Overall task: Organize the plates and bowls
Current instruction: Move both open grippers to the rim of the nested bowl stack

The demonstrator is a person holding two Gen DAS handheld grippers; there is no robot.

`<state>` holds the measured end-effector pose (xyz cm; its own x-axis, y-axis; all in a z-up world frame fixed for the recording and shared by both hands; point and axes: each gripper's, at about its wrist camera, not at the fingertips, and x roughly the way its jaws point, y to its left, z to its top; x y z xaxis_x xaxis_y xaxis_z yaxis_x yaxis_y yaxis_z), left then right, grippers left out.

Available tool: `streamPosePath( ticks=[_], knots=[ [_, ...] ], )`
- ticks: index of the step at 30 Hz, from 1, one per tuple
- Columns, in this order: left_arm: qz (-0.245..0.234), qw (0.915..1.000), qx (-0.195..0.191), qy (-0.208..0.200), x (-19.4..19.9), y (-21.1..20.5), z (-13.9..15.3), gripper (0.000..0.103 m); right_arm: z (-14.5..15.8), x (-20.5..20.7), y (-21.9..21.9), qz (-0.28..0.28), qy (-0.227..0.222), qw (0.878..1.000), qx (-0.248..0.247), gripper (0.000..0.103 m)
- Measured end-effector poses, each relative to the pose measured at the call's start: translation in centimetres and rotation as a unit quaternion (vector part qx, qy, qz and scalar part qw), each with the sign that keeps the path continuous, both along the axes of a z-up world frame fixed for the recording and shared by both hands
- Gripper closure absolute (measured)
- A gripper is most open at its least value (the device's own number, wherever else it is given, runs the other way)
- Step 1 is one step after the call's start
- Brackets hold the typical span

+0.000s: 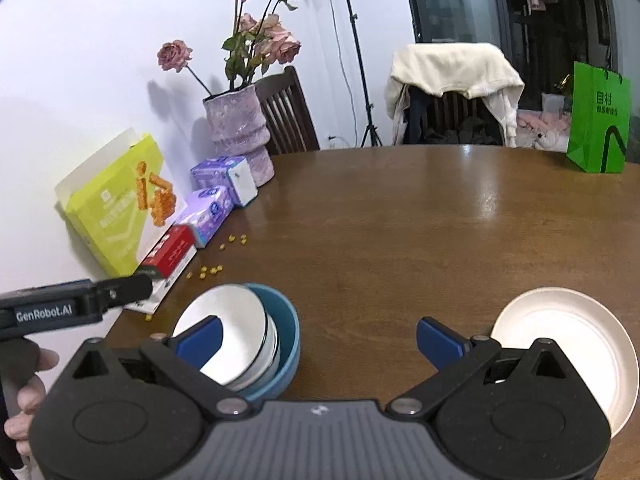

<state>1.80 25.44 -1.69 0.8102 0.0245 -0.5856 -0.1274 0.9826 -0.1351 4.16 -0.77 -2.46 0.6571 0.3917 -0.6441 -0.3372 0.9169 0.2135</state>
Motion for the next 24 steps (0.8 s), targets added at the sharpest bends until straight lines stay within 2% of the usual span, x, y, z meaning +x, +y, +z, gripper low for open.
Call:
streamPosePath(
  ticks=[11,24],
  knots=[
    [0.03,0.9996,-0.002,-0.003,-3.5,-2.4,0.7,0.0,0.5,-2.3,-2.3,0.043,-0.005,0.999,0.021,0.0],
    [0.013,0.9997,-0.02,0.004,-2.5,-0.6,0.5,0.0,0.4,-2.1,-1.4,0.031,-0.002,0.999,0.024,0.0]
  ],
)
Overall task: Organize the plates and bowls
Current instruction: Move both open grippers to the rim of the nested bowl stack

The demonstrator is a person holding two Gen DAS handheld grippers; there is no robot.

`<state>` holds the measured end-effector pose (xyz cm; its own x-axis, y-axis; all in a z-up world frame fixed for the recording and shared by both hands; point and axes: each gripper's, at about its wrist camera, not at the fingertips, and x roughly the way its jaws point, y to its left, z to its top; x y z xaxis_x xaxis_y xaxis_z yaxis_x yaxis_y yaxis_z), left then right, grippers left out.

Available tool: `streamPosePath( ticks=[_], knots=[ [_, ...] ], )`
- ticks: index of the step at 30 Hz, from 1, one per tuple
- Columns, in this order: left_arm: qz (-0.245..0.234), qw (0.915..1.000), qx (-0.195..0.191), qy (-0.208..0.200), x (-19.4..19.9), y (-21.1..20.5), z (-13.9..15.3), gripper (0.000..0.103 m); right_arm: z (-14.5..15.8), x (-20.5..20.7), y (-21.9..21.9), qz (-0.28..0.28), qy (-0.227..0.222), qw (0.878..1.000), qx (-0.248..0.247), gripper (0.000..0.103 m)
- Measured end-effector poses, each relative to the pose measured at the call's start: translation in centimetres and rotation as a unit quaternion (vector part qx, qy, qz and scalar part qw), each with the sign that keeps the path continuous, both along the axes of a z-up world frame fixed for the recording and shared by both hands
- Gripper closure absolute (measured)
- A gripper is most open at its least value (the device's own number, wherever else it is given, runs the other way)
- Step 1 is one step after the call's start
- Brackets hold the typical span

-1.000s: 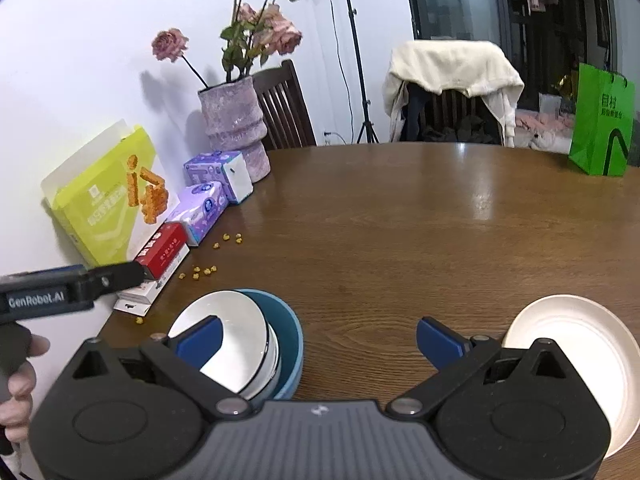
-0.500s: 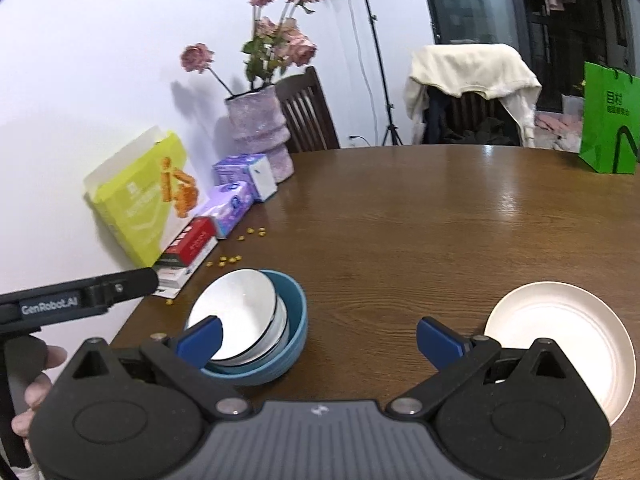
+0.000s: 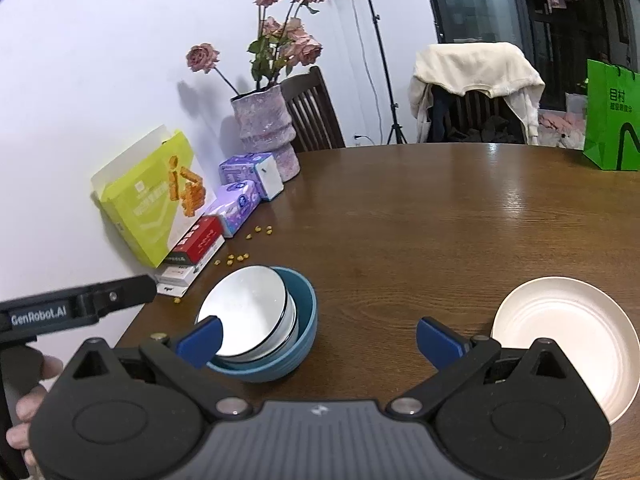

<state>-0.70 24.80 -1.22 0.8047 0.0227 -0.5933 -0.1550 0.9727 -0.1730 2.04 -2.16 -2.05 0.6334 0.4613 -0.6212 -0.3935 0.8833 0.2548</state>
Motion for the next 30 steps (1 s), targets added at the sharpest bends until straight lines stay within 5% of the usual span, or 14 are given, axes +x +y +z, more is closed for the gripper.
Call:
streamPosePath(
  ticks=[30],
  knots=[
    [-0.071,0.9942,-0.047,0.066,9.3,6.8,-4.2,0.0,-2.8,5.6,7.3,-0.076,0.077,0.993,-0.056,0.0]
  ],
)
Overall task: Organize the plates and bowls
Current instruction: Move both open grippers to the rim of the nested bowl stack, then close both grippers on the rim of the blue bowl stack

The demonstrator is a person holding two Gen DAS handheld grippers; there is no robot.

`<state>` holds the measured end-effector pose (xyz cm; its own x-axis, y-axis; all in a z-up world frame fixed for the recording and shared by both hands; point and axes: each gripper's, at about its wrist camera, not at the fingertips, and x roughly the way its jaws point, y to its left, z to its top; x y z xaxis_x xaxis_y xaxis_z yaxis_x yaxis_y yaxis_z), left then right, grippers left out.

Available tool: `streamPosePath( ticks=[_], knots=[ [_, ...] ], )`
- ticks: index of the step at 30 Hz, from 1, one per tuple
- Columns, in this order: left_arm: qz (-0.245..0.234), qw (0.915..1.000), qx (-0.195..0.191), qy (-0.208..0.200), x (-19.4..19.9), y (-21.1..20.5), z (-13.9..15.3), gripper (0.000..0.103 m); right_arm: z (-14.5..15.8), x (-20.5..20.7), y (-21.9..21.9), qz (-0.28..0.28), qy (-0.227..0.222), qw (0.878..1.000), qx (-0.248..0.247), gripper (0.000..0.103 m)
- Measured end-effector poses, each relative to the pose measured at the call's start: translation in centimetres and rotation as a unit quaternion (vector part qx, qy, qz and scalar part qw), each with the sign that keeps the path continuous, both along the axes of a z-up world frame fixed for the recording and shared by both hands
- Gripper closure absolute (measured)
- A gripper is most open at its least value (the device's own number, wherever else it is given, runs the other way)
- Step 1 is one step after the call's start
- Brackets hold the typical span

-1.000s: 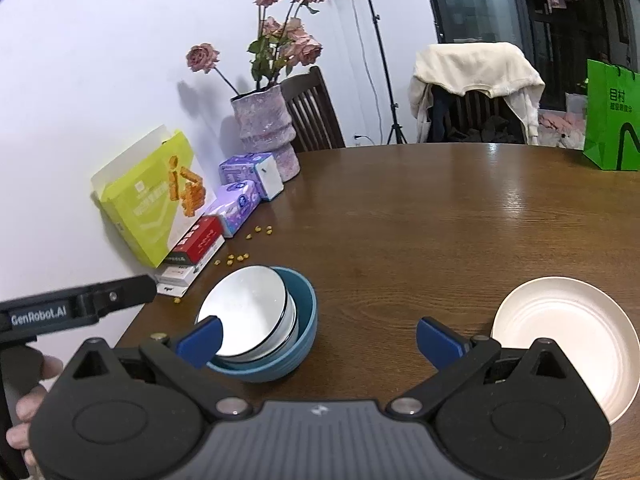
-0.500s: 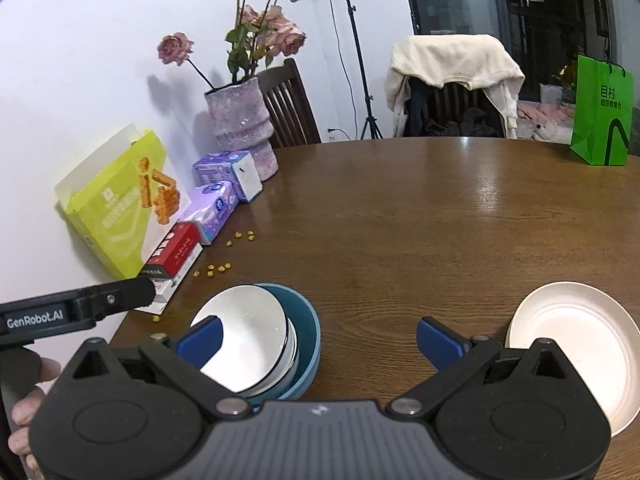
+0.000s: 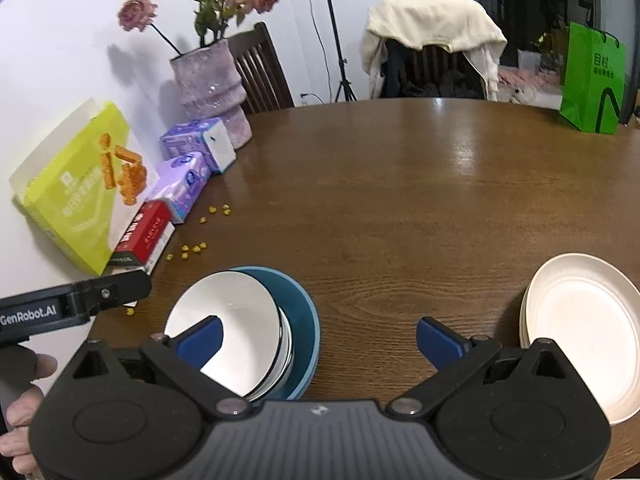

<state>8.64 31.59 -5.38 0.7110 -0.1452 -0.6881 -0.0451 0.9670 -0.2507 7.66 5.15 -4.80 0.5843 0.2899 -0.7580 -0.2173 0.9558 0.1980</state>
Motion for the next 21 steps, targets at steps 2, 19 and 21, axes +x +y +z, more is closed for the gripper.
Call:
streamPosePath(
  ticks=[2,19,21],
  knots=[
    [-0.004,1.0,0.003,0.007,0.5,-0.1,-0.2,0.0,-0.3,0.3,0.2,-0.004,0.007,1.0,-0.002,0.0],
    [-0.036,0.9941,0.006,0.102,4.3,1.1,-4.7,0.0,-4.2,2.9,1.7,-0.018,0.08,0.997,0.006,0.0],
    [-0.037,0.993,-0.001,0.112,4.7,1.4,-5.2,0.0,-4.9,3.4,2.1,-0.019,0.096,0.995,0.009,0.002]
  ],
)
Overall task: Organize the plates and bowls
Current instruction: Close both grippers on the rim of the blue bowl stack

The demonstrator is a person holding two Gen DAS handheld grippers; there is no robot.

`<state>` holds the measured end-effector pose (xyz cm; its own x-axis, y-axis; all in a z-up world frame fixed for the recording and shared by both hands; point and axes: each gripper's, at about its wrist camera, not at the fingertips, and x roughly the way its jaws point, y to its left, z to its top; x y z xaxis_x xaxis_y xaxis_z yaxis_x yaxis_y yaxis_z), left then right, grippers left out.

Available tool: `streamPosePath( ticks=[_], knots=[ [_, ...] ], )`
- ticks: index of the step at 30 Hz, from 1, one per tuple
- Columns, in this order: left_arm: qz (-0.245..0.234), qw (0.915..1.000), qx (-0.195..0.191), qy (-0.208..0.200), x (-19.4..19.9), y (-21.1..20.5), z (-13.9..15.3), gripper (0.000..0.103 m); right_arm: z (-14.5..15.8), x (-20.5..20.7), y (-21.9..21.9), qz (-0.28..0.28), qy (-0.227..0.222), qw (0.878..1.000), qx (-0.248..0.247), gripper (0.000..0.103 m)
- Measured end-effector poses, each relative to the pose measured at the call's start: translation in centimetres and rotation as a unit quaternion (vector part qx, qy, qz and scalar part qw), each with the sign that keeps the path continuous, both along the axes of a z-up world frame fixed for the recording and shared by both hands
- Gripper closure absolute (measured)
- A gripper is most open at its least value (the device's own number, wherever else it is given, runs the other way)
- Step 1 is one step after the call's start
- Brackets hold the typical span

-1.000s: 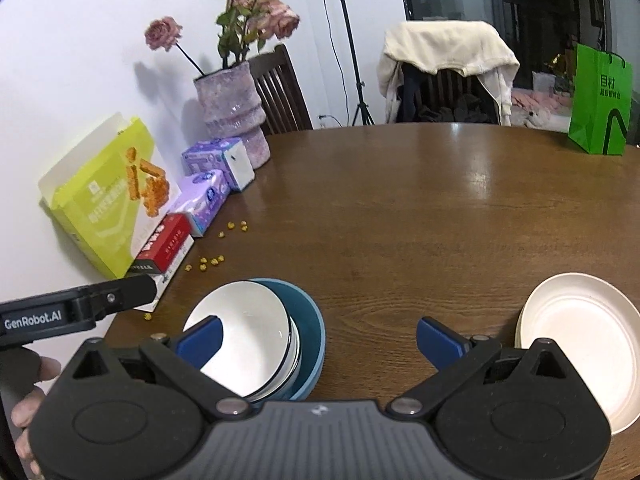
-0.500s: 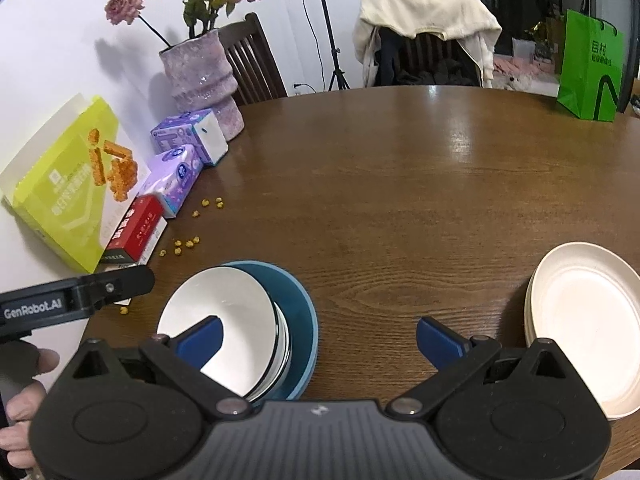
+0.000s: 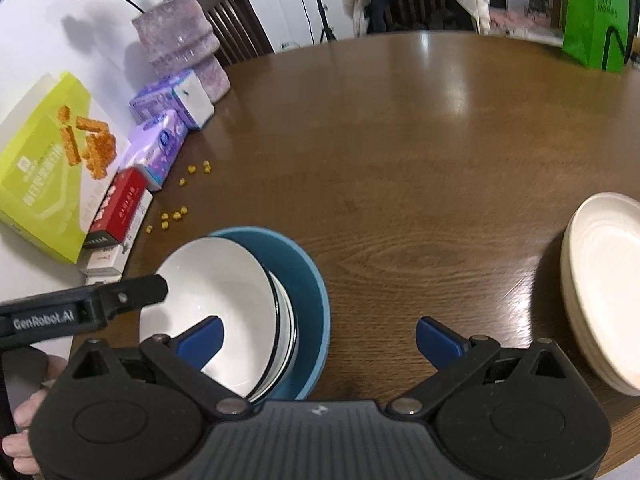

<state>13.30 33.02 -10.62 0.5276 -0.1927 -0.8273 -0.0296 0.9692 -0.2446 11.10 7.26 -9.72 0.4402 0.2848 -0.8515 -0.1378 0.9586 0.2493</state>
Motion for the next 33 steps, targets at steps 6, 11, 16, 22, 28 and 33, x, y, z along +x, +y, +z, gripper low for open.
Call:
streamPosePath(
  ticks=[6,11,16,22,28,33],
  knots=[
    [-0.001,0.9998,-0.011,0.016,0.4,0.5,-1.2,0.001,-2.0,1.1,1.0,0.003,0.034,0.999,-0.007,0.005],
    [0.014,0.9989,-0.018,0.04,0.8,0.5,-2.5,0.009,-3.0,1.6,1.7,0.024,0.044,0.999,0.004,0.005],
    [0.034,0.9963,-0.044,0.066,0.9,0.3,-3.9,0.02,-4.1,2.8,2.0,0.052,0.058,0.997,0.005,0.014],
    [0.05,0.9938,-0.067,0.073,0.9,0.2,-4.6,0.023,-5.6,4.0,1.8,0.073,0.104,0.991,0.048,0.018],
    [0.053,0.9917,-0.089,0.077,1.7,0.1,-4.8,0.026,-5.7,4.8,2.2,0.094,0.107,0.988,0.066,0.029],
    [0.041,0.9886,-0.12,0.081,2.6,0.5,-5.2,0.036,-5.6,5.0,2.3,0.098,0.109,0.986,0.086,0.039]
  ],
)
